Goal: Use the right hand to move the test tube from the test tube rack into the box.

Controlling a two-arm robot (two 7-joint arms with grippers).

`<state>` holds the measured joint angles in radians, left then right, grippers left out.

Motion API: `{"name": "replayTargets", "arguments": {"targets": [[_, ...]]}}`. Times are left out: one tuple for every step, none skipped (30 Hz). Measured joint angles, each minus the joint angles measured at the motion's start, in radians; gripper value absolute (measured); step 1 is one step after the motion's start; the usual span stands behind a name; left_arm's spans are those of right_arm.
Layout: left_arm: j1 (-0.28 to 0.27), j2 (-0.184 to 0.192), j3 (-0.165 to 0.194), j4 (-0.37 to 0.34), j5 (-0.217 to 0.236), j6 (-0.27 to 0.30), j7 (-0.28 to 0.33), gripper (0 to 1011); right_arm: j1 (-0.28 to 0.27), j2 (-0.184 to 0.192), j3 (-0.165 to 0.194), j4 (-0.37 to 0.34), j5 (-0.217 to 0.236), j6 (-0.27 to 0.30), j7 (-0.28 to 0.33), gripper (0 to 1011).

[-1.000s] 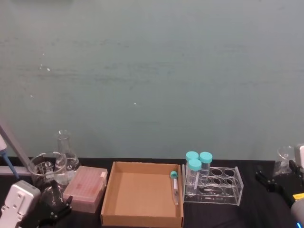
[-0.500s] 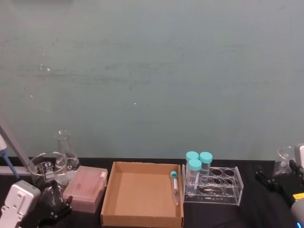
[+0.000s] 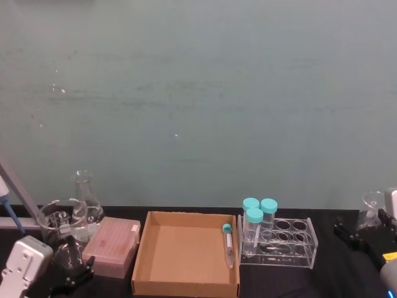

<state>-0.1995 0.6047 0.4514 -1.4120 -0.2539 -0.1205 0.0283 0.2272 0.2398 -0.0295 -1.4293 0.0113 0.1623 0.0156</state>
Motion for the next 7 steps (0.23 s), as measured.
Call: {"name": "replayTargets", "arguments": {"targets": [[0.000,0.000,0.000,0.000,0.000,0.000,0.000,1000,0.000,0.000,0.000,0.000,0.000,0.000,0.000,1002],[0.000,0.000,0.000,0.000,0.000,0.000,0.000,1000,0.000,0.000,0.000,0.000,0.000,0.000,0.000,1002],[0.000,0.000,0.000,0.000,0.000,0.000,0.000,1000,0.000,0.000,0.000,0.000,0.000,0.000,0.000,1002],[0.000,0.000,0.000,0.000,0.000,0.000,0.000,1000,0.000,0.000,0.000,0.000,0.000,0.000,0.000,1002],[0.000,0.000,0.000,0.000,0.000,0.000,0.000,1000,0.000,0.000,0.000,0.000,0.000,0.000,0.000,1002],[0.000,0.000,0.000,0.000,0.000,0.000,0.000,1000,0.000,0.000,0.000,0.000,0.000,0.000,0.000,1002],[0.000,0.000,0.000,0.000,0.000,0.000,0.000,1000,0.000,0.000,0.000,0.000,0.000,0.000,0.000,1003]]}}
